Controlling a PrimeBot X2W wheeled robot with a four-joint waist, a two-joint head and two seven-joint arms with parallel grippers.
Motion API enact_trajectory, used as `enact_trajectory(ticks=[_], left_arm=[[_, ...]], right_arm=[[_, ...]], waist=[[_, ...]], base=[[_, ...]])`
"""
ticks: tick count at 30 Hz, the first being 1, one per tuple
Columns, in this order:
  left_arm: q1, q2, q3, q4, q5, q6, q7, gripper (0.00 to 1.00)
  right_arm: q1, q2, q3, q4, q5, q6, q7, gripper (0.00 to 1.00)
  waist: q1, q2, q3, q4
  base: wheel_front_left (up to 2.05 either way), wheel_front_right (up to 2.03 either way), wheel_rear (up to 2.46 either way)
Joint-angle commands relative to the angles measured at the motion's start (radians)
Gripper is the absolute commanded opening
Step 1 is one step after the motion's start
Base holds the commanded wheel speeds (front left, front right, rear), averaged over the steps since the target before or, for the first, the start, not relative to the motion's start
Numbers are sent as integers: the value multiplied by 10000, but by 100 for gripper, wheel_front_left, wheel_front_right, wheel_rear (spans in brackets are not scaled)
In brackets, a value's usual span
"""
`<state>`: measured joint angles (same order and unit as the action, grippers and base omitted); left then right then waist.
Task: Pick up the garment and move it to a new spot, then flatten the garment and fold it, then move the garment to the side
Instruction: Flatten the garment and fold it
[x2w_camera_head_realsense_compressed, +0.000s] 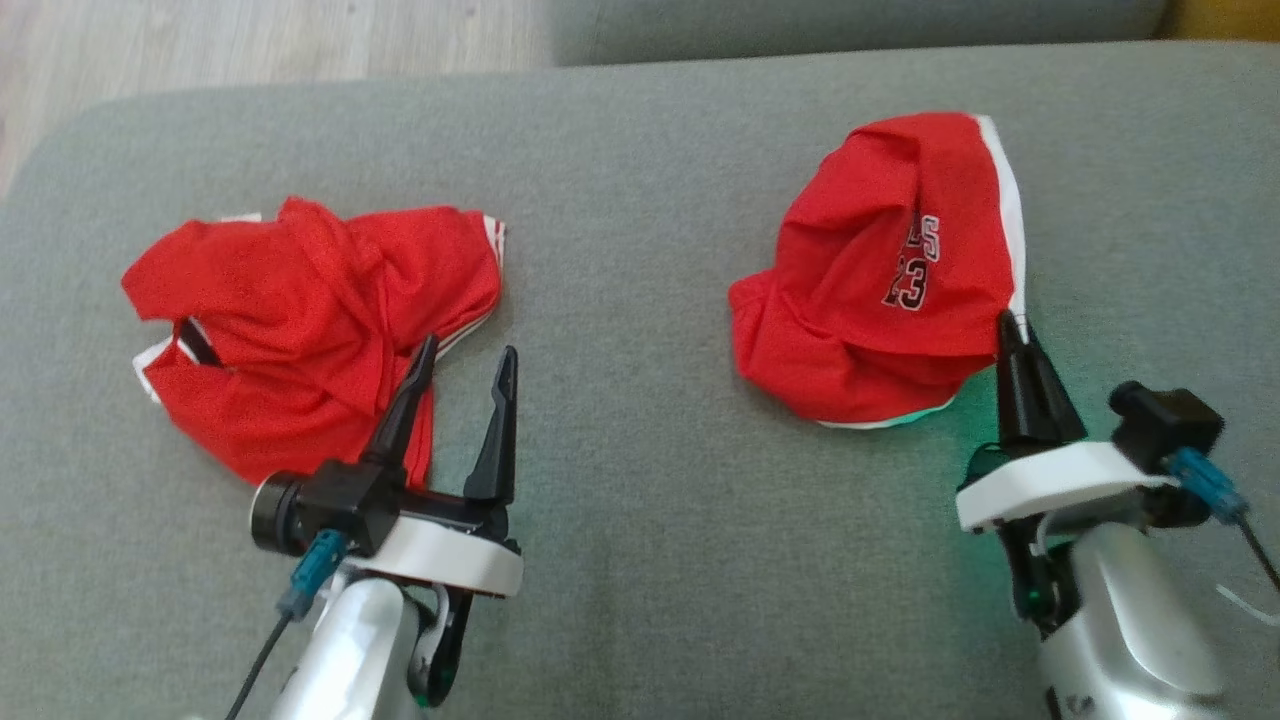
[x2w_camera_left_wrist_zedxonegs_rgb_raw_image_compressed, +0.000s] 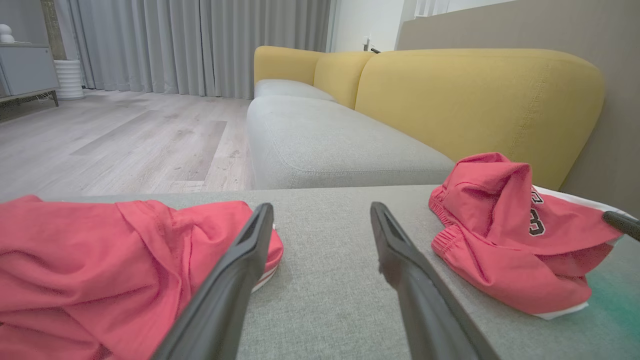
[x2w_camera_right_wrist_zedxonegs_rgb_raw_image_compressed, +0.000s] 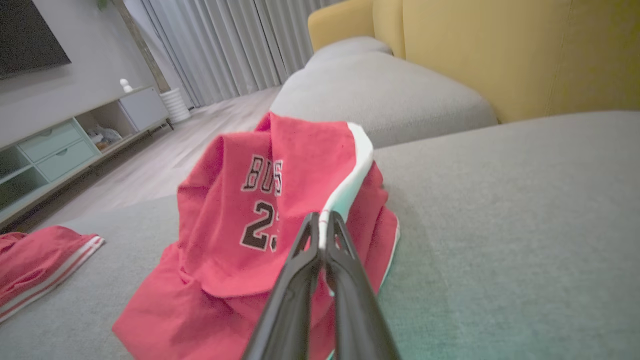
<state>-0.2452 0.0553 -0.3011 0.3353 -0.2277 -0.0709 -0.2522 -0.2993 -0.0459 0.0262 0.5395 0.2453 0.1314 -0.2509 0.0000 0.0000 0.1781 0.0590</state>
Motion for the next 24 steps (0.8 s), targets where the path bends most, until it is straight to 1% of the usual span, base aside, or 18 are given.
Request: enact_trajectory(ticks=[1,5,9,12,15,18,20,21,22,23,24], left_arm=[[-160,20,384,-307,-21,1,-95,100],[7,-13,447,-365,-118,1,-95,100],[173,-33,514,-466,-246,25,-95,100],[272,-42,534,-570,-321,65,-95,100],[332,-46,499,-679,-443,105,-95,100],[361,-48,415,-792,-580,178,-95,100],[369,-48,370,-854,-668,236,-95,100],[369,-48,370,-854,-668,236,-95,100],[372,-49,302,-886,-742,281,-95,100],[372,-49,302,-886,-742,281,-95,100],[377,-49,261,-893,-774,301,-95,100]], right_arm=[[23,-43,119,-657,-134,-7,-108,0],[59,-43,-286,-1700,-462,-7,-108,0],[-219,-43,-777,-2664,-1216,-7,-108,0],[-706,-49,-1167,-3313,-1922,-7,34,0],[-1371,-400,-1377,-3916,-2278,-7,514,0],[-2025,-868,-1217,-4337,-2306,-7,1046,0],[-2457,-1133,-808,-4493,-2239,-7,1388,0],[-2457,-1133,-808,-4493,-2239,-7,1388,0],[-2885,-1239,-233,-4529,-2077,-7,1696,0],[-2885,-1239,-233,-4529,-2077,-7,1696,0],[-3103,-1267,126,-4498,-1988,-7,1823,0]], waist=[[0,0,-211,-130],[0,0,-612,-243],[0,0,-975,-236],[0,0,-1159,-174],[0,0,-1285,-72],[0,0,-1364,64],[0,0,-1401,159],[0,0,-1401,159],[0,0,-1448,265],[0,0,-1448,265],[0,0,-1480,323]], base=[[0,0,0],[0,0,0],[0,0,0],[0,0,0],[0,0,0],[0,0,0],[0,0,0],[0,0,0],[0,0,0],[0,0,0],[0,0,0]])
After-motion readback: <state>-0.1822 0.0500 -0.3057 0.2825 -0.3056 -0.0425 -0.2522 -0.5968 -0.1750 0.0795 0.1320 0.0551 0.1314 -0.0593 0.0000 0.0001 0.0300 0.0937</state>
